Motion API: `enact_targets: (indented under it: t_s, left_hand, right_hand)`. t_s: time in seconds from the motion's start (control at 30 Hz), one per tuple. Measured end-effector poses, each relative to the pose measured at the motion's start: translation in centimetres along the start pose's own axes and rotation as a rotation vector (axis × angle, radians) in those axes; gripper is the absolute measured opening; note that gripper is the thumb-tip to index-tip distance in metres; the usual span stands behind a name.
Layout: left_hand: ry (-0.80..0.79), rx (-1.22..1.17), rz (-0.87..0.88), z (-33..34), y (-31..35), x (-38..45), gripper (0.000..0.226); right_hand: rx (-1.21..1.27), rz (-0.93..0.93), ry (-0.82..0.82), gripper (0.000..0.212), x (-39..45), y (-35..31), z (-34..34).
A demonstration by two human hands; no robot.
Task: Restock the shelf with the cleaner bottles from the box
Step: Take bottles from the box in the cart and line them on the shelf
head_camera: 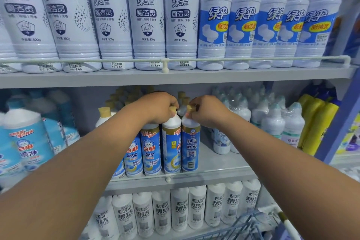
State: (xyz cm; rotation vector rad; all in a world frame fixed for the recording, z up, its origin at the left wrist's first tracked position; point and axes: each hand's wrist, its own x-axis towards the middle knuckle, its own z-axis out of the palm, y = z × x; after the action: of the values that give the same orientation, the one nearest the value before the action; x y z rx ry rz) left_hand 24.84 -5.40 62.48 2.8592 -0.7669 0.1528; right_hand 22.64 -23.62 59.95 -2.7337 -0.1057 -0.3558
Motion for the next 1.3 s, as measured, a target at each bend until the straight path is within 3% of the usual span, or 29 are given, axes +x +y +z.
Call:
enact_targets:
  t_s: [0.3,0.47,0.6,0.7,0.8,1.0,1.3]
  left_hand:
    - [-0.059,-0.138,0.024,-0.2,-0.8,-0.4,0.040]
    - [0.074,0.025,-0.062,0.0,-1.1,-0.6,0.043]
    - [0.067,-0.075,-0.056,0.6,-1.7,0.0,0.037]
    - [0.031,-0.142,-0.027,0.3,-2.2,-0.1,0.028]
    - [0.014,-0.140,-0.010,0.0,-2.6,-0.3,0.028]
    - [0.035,-0.128,-0.060,0.5,-2.7,-0.1,0.039]
    - [0.046,-0.202,-0.135,0.7,-1.9,-0.7,0.041]
  right_hand:
    - [0.073,0.012,-0.117,0.047,-0.4,0.0,-0.5]
    - [0.130,0.090,0.036,0.039,-0.9,-0.9,0.0]
    - [0.073,0.151,0.084,0.030,-0.9,-1.0,0.3]
    - [0.107,0.153,0.050,0.027,-1.0,-0.9,0.1]
    - [0.141,0.134,0.017,0.040,-0.9,-1.0,0.1]
    - [0.238,0.099,-0.040,0.048,-0.5,-0.2,0.2]
    - [0.271,-0.015,-0.143,0.043,-0.1,0.7,-0.3]
